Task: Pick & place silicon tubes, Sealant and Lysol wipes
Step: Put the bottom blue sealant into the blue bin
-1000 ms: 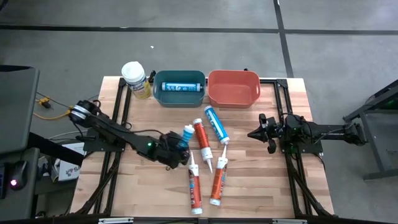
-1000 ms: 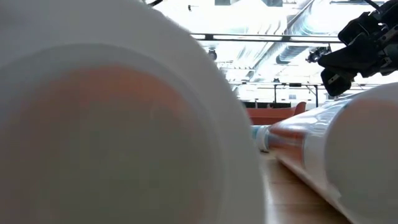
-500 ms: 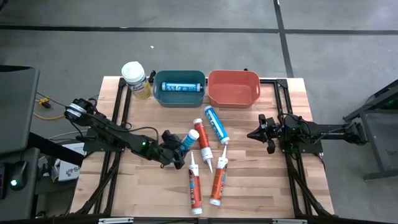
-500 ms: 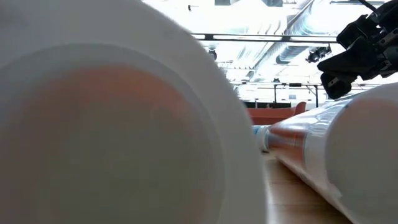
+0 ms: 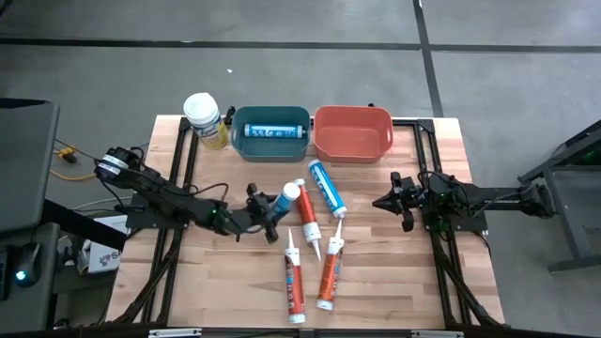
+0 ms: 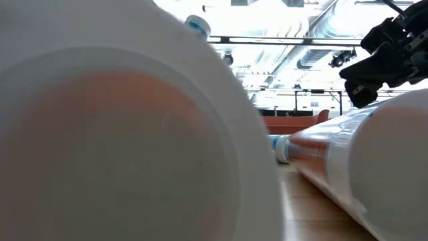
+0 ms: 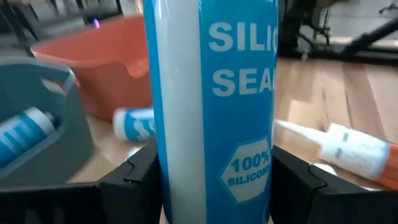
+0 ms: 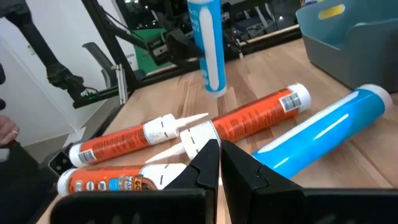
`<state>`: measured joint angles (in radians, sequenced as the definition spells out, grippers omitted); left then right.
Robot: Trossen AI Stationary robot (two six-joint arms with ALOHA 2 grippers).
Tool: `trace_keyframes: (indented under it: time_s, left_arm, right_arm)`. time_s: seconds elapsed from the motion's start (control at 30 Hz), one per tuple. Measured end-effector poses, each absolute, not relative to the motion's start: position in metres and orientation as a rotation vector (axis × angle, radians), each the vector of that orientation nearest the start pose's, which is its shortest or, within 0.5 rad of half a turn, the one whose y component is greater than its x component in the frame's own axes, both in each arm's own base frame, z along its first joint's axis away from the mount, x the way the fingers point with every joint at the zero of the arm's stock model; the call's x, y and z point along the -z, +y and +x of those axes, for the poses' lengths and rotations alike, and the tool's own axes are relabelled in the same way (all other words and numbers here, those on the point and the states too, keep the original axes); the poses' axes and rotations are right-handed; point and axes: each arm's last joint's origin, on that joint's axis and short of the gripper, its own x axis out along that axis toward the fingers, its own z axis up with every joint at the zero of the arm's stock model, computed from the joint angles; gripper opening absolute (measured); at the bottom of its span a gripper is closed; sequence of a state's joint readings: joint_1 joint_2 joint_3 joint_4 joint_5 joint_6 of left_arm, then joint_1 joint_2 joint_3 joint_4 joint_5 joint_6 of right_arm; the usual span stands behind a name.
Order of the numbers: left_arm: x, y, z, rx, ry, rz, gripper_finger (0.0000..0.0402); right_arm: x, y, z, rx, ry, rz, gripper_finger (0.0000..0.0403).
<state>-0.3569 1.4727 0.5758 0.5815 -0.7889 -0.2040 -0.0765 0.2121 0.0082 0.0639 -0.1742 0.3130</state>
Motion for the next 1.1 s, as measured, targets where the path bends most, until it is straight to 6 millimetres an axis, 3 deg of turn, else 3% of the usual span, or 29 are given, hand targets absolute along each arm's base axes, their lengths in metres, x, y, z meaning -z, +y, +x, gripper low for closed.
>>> trace_keyframes:
  time_s: [0.2, 0.43, 1.1]
  left_arm:
    - [-0.178, -0.06, 0.259, -0.472, 0.151, 0.046, 0.0194]
    - [-0.184, -0.023, 0.25, -0.454, 0.115, 0.077, 0.0194]
    - [-0.236, 0.061, 0.228, -0.453, 0.023, 0.243, 0.0194]
  right_arm:
    - [-0.154, -0.003, 0.11, -0.07, 0.161, 0.33, 0.0012]
    - [-0.154, -0.003, 0.11, -0.071, 0.156, 0.33, 0.0012]
    - [-0.154, -0.003, 0.11, -0.071, 0.157, 0.33, 0.0012]
